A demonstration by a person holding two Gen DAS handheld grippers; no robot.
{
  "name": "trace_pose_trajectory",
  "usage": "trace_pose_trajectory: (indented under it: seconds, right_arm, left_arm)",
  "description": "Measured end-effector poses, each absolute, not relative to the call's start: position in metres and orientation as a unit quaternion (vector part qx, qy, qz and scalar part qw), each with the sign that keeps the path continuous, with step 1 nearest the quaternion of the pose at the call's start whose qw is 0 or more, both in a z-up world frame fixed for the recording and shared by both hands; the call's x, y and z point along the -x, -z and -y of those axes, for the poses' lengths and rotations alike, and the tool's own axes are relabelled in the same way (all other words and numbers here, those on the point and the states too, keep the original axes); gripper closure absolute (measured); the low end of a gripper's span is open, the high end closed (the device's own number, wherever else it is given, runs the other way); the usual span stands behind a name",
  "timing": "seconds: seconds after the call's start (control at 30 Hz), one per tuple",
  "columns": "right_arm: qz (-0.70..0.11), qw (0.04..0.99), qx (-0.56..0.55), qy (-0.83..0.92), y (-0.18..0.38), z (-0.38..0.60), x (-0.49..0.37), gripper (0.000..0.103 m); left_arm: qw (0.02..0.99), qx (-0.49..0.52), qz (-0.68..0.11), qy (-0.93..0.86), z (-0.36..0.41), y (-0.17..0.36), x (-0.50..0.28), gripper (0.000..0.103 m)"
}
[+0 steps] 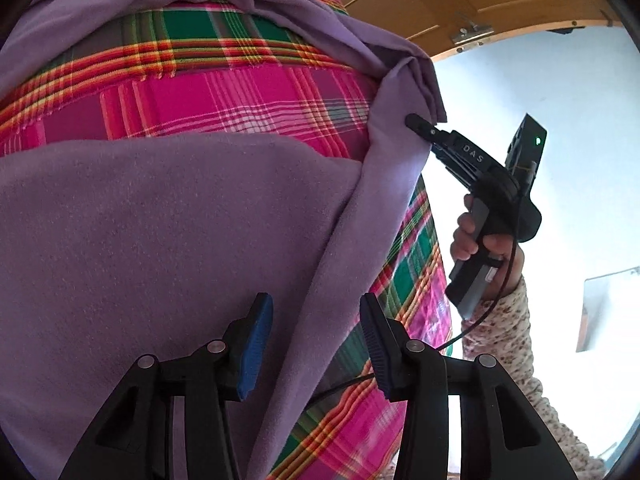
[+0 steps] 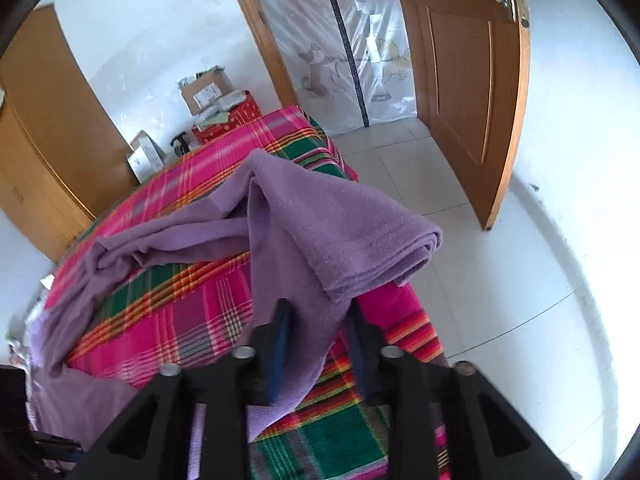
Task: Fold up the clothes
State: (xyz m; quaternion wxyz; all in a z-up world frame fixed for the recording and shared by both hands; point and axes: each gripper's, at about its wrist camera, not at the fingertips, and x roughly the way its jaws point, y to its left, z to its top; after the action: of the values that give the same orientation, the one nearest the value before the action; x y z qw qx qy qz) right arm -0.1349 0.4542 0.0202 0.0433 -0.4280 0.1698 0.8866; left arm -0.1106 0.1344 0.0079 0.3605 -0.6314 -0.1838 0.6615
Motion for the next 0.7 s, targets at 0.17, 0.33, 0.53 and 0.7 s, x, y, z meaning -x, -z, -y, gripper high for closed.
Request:
trace_pose_trajectory:
  seconds: [0.17,0.33,0.53,0.7]
  right_arm:
    - [-0.178,0.040,0.415,-0.892,-0.025,-0.454,0.123,0.094]
    - [-0.196,0.040,0.394,-0.897,-0.035,-0.459,0.104,0.095]
    - [-0.236,0.048,0.376,-0.895,-0.039,-0.473,0.079,0.095]
    - [-0.266,0.057,0.367,-0.890,-0.033,-0.483,0.056,0.095]
  left_arm:
    - [0.362,0.631,0.185,-0.661,-0.139,-0.008,0.109,0.056]
    - [0.365,0.623,0.159,-0.674,-0.150,-0.011,0.102,0.056]
    - [0.371,0.623,0.145,-0.674,-0.159,-0.010,0.094,0.060]
    - [0.374,0.630,0.140,-0.667,-0.161,-0.007,0.085,0.071]
